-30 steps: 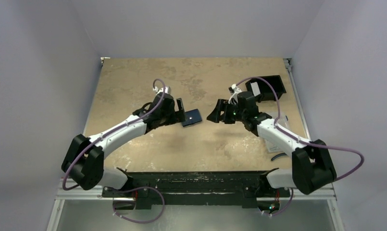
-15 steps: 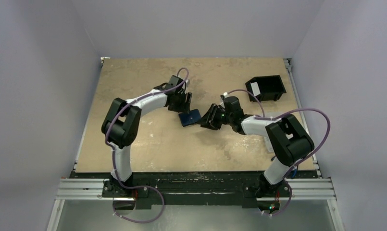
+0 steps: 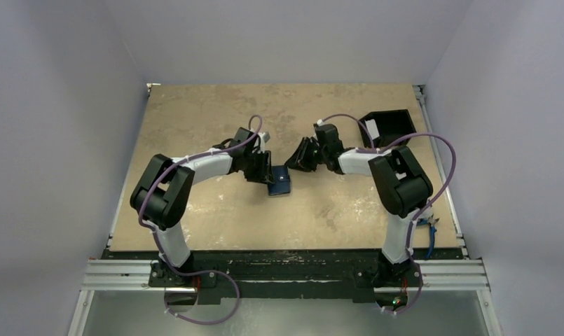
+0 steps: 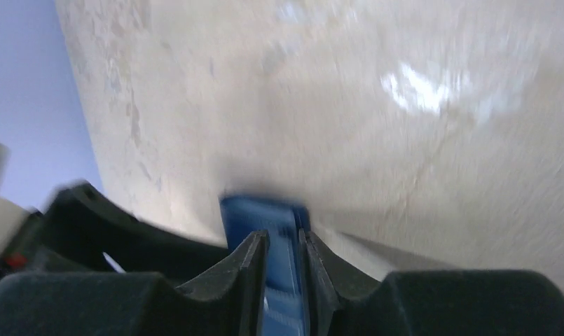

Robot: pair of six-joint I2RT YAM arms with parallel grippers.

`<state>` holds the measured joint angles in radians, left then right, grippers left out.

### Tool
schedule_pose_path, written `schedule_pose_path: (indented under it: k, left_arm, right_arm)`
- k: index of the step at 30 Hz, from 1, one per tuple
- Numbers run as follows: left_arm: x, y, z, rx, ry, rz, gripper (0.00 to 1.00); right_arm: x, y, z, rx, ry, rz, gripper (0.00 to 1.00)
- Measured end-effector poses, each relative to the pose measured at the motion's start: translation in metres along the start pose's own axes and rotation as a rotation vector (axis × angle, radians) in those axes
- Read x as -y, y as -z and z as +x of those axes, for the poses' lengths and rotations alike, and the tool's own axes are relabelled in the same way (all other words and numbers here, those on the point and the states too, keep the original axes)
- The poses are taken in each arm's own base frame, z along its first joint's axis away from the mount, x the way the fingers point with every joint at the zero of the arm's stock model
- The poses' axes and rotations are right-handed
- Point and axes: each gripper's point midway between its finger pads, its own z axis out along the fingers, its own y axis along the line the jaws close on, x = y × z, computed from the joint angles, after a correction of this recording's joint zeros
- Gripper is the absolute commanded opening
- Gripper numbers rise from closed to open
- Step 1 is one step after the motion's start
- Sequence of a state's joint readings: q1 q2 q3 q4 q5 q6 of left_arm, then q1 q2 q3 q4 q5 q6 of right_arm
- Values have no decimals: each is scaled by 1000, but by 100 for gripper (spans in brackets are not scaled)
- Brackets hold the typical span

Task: Put the credit cards into the card holder
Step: Open the card holder at the center of the board.

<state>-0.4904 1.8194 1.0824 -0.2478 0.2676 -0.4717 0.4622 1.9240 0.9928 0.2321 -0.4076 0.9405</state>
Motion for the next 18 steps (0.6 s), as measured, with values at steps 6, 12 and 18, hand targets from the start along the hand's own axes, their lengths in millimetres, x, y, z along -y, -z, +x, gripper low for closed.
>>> schedule_pose_path:
  k: [6,12,18]
  left_arm:
    - [4,11,25,-87,11,30,41]
    - [6,19,7,-52,-4,28,32]
    - [25,23,-6,-30,29,170,16]
  right_arm:
    - [3,18,-37,97,288,127,58]
    - [20,38,-25,69,510,289,59]
    - [-18,53,14,94,610,265,58]
